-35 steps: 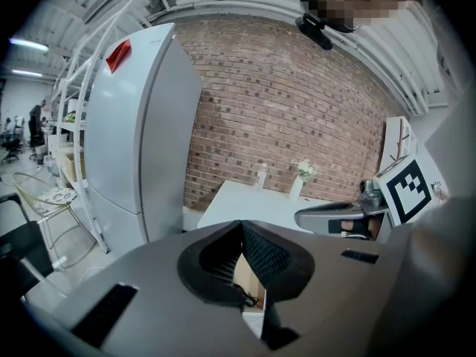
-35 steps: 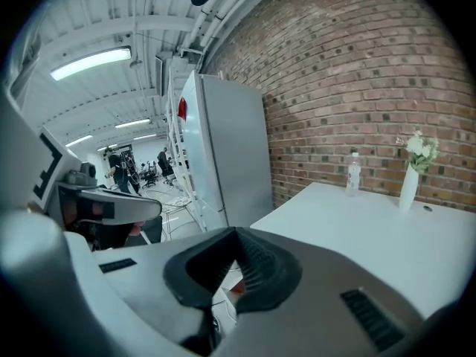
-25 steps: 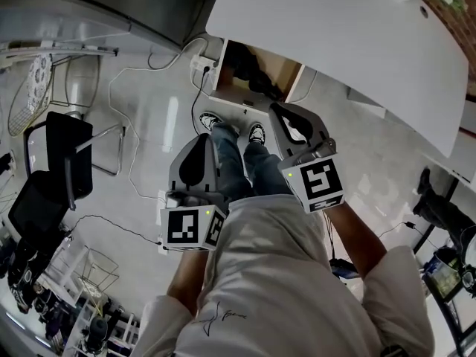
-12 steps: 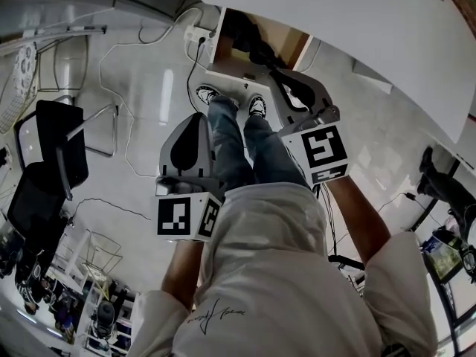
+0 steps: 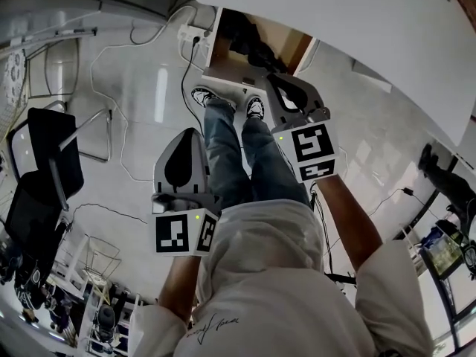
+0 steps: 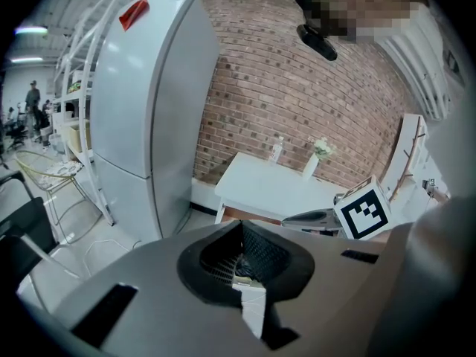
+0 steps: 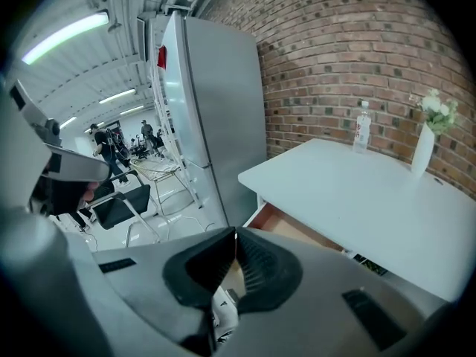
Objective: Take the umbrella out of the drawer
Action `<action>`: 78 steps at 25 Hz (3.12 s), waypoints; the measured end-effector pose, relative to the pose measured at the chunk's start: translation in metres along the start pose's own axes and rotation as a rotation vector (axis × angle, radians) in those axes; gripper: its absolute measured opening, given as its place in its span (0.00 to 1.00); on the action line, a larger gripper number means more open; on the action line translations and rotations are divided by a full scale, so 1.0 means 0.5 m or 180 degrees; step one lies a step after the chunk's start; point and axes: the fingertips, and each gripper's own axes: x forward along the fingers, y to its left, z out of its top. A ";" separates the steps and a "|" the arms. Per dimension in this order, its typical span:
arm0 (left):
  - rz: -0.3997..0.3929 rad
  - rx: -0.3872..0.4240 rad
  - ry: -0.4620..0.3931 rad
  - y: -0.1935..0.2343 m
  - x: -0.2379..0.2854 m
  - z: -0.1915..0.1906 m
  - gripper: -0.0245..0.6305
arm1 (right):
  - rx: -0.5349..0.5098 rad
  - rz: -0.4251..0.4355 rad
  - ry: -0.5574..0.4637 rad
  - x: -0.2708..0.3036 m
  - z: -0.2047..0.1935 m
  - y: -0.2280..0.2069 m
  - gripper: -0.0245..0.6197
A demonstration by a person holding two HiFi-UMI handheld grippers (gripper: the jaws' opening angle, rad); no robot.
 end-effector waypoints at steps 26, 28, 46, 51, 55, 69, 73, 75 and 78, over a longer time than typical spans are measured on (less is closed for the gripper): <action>-0.0062 -0.0235 0.0405 0.050 0.099 -0.127 0.06 | 0.0171 -0.0161 0.0558 0.244 -0.216 -0.066 0.11; -0.0067 -0.0250 0.0448 0.053 0.103 -0.140 0.06 | 0.0168 -0.0187 0.0596 0.259 -0.230 -0.073 0.13; -0.0075 -0.0355 0.0658 0.095 0.135 -0.214 0.06 | -0.0171 -0.0350 0.1036 0.406 -0.330 -0.128 0.33; -0.0071 -0.0374 0.0688 0.103 0.142 -0.224 0.06 | -0.0227 -0.0321 0.1196 0.434 -0.363 -0.136 0.44; -0.0080 -0.0378 0.0707 0.111 0.151 -0.229 0.06 | -0.0227 -0.0263 0.1308 0.456 -0.385 -0.133 0.48; -0.0127 -0.0468 0.0848 0.128 0.173 -0.268 0.06 | -0.0370 -0.0303 0.1454 0.530 -0.422 -0.152 0.50; -0.0126 -0.0458 0.0874 0.135 0.178 -0.273 0.06 | -0.0339 -0.0375 0.1454 0.545 -0.429 -0.160 0.50; -0.0124 -0.0452 0.0881 0.138 0.180 -0.273 0.06 | -0.0340 -0.0416 0.1462 0.552 -0.432 -0.165 0.50; -0.0132 -0.0448 0.0885 0.142 0.183 -0.272 0.06 | -0.0366 -0.0473 0.1484 0.559 -0.433 -0.170 0.50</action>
